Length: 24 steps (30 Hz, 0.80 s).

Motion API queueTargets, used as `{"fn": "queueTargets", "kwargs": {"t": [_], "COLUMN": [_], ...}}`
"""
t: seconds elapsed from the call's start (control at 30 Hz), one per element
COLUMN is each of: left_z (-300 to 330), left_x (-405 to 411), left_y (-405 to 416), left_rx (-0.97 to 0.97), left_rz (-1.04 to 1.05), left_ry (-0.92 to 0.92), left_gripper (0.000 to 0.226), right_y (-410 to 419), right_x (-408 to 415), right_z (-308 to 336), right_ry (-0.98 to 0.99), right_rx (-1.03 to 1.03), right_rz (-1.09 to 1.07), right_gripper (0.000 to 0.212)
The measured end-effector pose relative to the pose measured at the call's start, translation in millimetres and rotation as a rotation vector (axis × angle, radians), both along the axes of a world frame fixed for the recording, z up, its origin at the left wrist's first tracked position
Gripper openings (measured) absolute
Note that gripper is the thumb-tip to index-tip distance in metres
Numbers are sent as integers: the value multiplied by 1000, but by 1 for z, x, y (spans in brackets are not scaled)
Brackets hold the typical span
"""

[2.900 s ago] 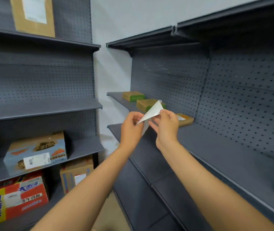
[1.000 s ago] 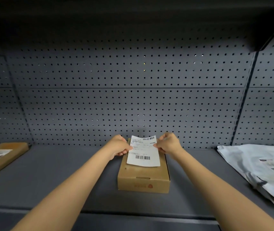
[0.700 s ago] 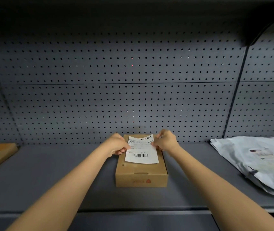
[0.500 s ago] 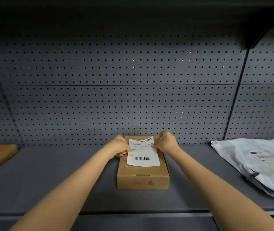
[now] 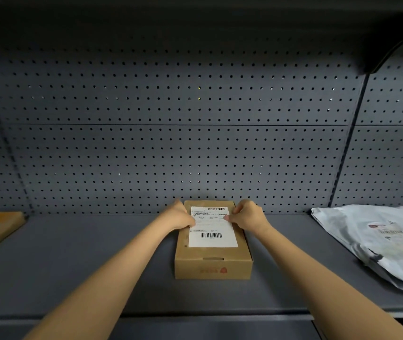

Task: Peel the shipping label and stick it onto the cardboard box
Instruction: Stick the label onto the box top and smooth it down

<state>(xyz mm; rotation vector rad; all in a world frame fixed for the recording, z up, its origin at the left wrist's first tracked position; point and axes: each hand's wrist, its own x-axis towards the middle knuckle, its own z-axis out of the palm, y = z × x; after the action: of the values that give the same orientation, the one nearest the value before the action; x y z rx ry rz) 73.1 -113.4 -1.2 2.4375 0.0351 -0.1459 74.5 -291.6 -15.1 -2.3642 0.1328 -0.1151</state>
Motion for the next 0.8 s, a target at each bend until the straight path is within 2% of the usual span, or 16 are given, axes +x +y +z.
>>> {"fn": "queueTargets", "kwargs": {"t": [0.1, 0.13, 0.2, 0.3, 0.4, 0.5, 0.7, 0.8], "left_z": [-10, -13, -15, -13, -18, -30, -27, -24], "left_x": [-4, -6, -7, 0, 11, 18, 14, 11], "left_y": [6, 6, 3, -7, -11, -6, 4, 11], "left_rx": [-62, -101, -114, -14, 110, 164, 62, 78], "left_rz": [20, -5, -130, -337, -432, -430, -354, -348], "left_ry": [-275, -365, -441, -374, -279, -226, -197, -206], "left_gripper": [9, 11, 22, 36, 39, 41, 47, 46], "right_y": [-4, -5, -2, 12, 19, 20, 11, 4], "right_x": [-3, -4, -4, 1, 6, 1, 5, 0], "right_z": [-6, -6, -5, -2, -3, -3, -11, -8], "right_ry": [-149, -219, -283, -228, -128, -72, -34, -23], "right_rx": [59, 52, -26, -155, -203, -256, -319, -332], "right_rz": [42, 69, 189, 433, 485, 476, 432, 390], "right_gripper": [9, 9, 24, 37, 38, 39, 45, 45]}}
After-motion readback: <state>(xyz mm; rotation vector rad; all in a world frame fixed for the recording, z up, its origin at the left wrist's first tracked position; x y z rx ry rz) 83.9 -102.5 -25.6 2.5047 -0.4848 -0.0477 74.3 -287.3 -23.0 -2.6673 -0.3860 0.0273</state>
